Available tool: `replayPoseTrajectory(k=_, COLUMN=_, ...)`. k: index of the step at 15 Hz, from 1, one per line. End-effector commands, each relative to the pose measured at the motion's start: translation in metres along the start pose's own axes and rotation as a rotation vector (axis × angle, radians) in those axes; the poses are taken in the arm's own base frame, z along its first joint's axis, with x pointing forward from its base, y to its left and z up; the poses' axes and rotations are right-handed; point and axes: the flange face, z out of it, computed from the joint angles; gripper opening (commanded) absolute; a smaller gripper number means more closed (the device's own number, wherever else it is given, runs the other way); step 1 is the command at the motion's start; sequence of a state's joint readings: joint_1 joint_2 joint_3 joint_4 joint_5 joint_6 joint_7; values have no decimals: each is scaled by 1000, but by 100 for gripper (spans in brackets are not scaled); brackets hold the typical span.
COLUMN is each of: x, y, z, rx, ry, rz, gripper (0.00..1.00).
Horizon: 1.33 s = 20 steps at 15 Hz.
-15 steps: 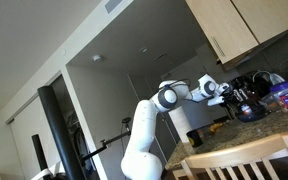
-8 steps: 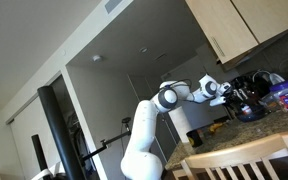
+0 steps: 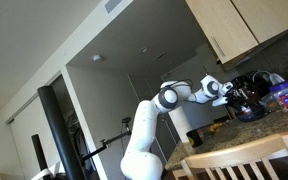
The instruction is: Move the pump bottle to the right side of the countertop
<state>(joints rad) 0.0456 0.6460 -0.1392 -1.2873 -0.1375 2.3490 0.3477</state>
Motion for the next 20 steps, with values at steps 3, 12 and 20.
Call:
replayPoseTrajectory(k=3, x=1, y=-2, z=-1, rx=0, ry=12, rz=-3, gripper=100)
replayPoseTrajectory(k=12, x=9, y=-5, z=-10, rx=5, ry=96, rz=-7, gripper=100)
replayPoseTrajectory(k=20, x=-28, y=11, z=60, rx=46, ry=-226, rz=-36, gripper=100)
